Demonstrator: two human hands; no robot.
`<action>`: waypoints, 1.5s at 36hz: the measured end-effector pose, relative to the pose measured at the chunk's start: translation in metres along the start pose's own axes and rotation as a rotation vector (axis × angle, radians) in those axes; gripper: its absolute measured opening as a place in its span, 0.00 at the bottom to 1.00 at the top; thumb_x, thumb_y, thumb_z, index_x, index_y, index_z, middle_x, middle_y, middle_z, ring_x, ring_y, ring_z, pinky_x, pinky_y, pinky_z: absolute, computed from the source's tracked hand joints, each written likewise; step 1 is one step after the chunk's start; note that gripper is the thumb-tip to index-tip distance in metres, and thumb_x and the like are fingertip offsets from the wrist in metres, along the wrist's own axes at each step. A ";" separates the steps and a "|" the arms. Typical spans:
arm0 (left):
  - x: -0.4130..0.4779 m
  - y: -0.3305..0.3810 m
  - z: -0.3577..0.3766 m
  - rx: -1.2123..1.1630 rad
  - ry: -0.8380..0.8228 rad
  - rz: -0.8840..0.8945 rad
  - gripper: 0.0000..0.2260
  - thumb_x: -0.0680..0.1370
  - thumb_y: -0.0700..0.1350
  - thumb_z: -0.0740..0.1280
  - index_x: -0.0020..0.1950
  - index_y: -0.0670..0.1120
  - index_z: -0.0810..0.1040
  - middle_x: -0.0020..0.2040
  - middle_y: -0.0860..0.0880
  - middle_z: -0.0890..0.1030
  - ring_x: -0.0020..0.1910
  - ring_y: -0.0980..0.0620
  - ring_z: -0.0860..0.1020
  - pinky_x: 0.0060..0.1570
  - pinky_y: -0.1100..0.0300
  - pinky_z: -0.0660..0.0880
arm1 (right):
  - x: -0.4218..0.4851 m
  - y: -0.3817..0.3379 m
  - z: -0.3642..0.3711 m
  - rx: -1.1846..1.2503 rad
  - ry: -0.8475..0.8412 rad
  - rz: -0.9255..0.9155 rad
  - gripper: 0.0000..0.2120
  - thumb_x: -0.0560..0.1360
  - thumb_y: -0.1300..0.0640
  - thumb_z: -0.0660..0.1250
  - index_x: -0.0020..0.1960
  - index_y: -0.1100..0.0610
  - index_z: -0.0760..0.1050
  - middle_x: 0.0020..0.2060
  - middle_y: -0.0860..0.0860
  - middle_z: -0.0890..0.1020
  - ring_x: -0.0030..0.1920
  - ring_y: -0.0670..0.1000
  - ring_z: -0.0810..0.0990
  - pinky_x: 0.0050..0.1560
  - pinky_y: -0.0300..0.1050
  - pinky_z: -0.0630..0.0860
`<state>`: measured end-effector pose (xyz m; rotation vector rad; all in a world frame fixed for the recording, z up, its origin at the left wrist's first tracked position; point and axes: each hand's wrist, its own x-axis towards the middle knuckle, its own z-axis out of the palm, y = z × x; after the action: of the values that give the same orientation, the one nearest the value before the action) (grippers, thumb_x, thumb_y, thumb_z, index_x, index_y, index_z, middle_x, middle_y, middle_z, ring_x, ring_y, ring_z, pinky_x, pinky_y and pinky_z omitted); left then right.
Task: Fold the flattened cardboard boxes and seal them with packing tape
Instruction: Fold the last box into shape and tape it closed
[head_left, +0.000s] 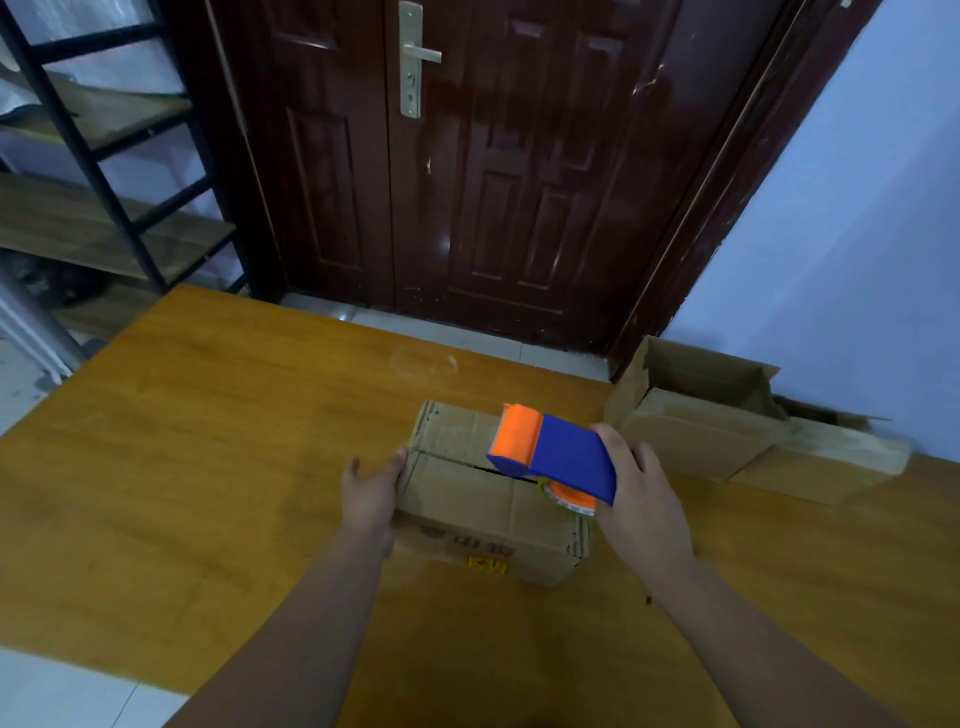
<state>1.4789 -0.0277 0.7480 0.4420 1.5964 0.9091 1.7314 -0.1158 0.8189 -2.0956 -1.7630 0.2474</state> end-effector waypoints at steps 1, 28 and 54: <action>0.000 0.001 0.000 -0.026 -0.043 -0.103 0.33 0.74 0.57 0.70 0.75 0.49 0.62 0.69 0.41 0.70 0.63 0.38 0.70 0.59 0.42 0.70 | 0.000 0.000 0.000 -0.001 0.001 -0.001 0.35 0.73 0.49 0.71 0.73 0.46 0.56 0.54 0.50 0.68 0.47 0.46 0.72 0.39 0.42 0.76; -0.016 0.009 0.003 0.658 -0.231 0.219 0.34 0.77 0.67 0.53 0.68 0.40 0.70 0.63 0.39 0.75 0.59 0.39 0.74 0.57 0.47 0.72 | -0.001 -0.004 0.005 0.024 0.019 0.028 0.32 0.73 0.53 0.72 0.72 0.50 0.60 0.54 0.52 0.69 0.46 0.48 0.72 0.39 0.42 0.73; -0.028 -0.002 0.029 1.477 -0.191 1.030 0.46 0.74 0.73 0.48 0.75 0.44 0.32 0.79 0.49 0.42 0.77 0.53 0.41 0.74 0.56 0.41 | 0.014 0.011 -0.007 0.059 -0.108 -0.043 0.25 0.74 0.48 0.69 0.66 0.50 0.61 0.53 0.46 0.67 0.43 0.41 0.72 0.35 0.32 0.67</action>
<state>1.5139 -0.0405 0.7646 2.4264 1.5744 0.1397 1.7463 -0.1042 0.8221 -2.0353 -1.8364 0.4027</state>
